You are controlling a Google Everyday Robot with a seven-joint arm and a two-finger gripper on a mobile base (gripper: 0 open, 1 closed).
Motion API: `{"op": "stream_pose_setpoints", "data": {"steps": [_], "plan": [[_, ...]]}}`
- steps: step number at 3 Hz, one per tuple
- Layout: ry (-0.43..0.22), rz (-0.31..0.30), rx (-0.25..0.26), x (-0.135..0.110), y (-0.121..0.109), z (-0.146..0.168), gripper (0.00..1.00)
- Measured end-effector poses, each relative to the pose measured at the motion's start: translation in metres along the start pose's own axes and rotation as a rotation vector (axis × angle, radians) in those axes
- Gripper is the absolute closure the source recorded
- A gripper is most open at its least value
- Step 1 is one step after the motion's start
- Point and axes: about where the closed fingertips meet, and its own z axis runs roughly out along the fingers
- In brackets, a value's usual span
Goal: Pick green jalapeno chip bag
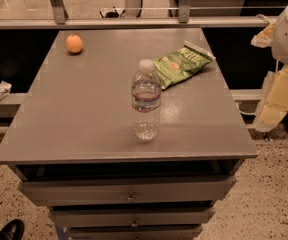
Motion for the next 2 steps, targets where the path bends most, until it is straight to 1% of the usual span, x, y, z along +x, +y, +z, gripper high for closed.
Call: {"op": "stream_pose_setpoints", "data": {"steps": [1,2], "plan": [[0.0,0.0,0.0,0.0,0.0,0.0,0.0],[-0.034,0.021,0.018,0.003,-0.012,0.009,0.0]]}}
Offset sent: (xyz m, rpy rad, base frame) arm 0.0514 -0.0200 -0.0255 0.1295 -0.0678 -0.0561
